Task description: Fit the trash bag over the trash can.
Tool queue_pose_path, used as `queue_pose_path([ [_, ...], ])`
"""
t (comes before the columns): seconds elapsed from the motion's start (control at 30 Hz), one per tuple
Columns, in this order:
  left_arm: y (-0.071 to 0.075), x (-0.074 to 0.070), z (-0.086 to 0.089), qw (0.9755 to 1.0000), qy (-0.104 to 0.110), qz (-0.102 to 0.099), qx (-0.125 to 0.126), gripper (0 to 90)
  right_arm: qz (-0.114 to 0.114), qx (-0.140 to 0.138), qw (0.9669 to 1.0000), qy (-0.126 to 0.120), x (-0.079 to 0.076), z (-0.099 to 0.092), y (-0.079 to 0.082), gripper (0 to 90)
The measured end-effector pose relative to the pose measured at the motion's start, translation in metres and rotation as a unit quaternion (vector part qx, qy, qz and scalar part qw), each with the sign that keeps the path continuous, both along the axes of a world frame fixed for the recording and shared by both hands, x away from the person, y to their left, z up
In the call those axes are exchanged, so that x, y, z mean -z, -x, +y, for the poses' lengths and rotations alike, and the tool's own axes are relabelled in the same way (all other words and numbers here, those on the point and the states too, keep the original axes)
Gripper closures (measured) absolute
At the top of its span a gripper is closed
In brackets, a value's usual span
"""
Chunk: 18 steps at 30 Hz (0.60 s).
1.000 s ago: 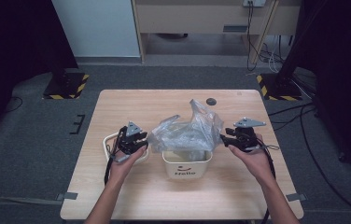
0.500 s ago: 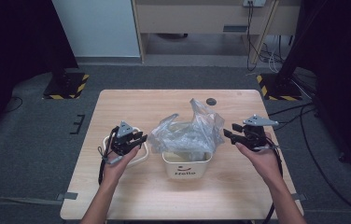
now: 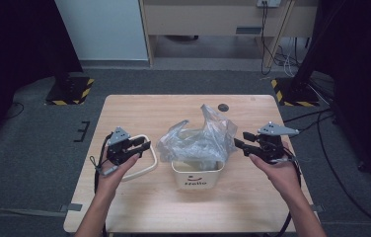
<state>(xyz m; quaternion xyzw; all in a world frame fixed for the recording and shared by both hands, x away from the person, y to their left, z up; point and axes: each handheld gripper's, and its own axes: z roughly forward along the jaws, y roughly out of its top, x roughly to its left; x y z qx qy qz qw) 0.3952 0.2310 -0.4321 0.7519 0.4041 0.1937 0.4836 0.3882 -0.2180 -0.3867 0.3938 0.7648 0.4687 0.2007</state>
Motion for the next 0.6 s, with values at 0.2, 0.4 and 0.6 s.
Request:
queue_pose_path([
  [0.2,0.001,-0.008,0.002,0.9998,0.018,-0.005,0.011,53.8,-0.004,-0.005,0.9999,-0.009,-0.009,0.005,0.002,48.2],
  [0.4,0.005,-0.019,-0.007,0.9991,0.031,-0.019,0.02,39.8,-0.002,-0.006,0.9998,-0.017,-0.016,0.012,0.005,43.3],
  [0.6,0.006,-0.022,-0.025,0.9986,0.03,-0.019,0.04,28.7,-0.004,-0.03,0.9993,-0.02,-0.025,0.031,0.008,38.1],
])
